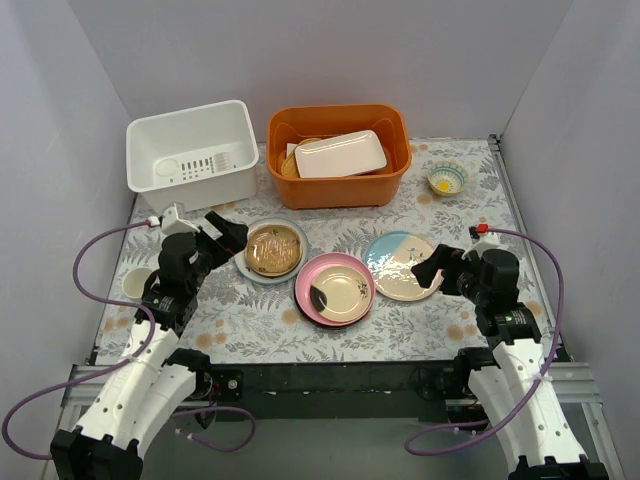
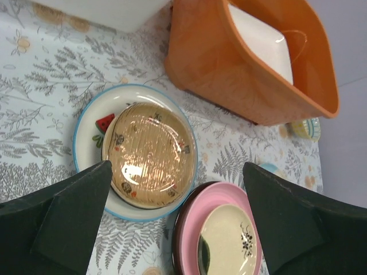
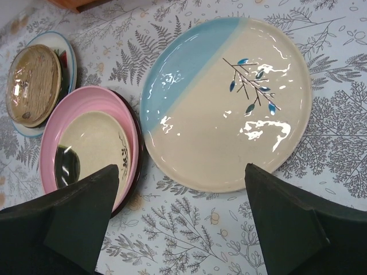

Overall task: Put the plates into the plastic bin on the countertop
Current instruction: Pick up the plate at the center of the board.

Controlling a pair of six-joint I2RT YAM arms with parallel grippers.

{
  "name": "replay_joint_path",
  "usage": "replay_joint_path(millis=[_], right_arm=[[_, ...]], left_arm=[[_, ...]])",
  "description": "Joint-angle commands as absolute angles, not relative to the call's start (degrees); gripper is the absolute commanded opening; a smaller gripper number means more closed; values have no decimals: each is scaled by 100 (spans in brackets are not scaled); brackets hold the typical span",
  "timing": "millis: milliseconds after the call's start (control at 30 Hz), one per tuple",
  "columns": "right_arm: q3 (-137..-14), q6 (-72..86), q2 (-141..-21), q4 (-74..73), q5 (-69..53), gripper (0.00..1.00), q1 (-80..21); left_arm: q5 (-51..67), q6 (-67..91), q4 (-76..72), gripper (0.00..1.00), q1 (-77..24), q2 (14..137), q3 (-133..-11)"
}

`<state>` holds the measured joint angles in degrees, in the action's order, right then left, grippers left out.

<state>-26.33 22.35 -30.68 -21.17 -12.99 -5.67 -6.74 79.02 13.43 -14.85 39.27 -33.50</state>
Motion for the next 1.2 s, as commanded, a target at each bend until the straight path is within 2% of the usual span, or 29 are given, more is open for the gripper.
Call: replay_joint_path(millis=[0, 267, 633, 800, 1000, 1100, 1133, 1167], right_arm=[[-2839, 2364, -3155, -2364, -1406, 98, -563], [-2795, 2382, -3296, -2320, -1477, 98, -571], [-3006, 2241, -4059, -2391, -853, 93, -562], [-3015, 2241, -4710, -2399, -651, 88, -370], [-2857, 2408, -5167, -2136, -1098, 86, 280], [-2664, 2382, -5475, -1917, -1484, 82, 623], [-2585, 2391, -5545, -1707, -1712, 74, 694], [-2480, 2408, -5685, -1583, -1844, 73, 807]], left_arm=[[-771, 8293, 2125, 98, -1485, 4218, -3629], [-404, 7726, 3023, 98, -1494, 5387, -4227], [-695, 7778, 3120, 98, -1485, 4667, -4254], [-177, 7463, 3199, 98, -1485, 4807, -4421], [395, 7409, 3234, 98, -1485, 5062, -4491], [676, 7409, 3165, 98, -1485, 5124, -4465], [729, 7418, 3147, 98, -1485, 5124, -4447], [808, 7435, 3129, 98, -1485, 5124, -4430]])
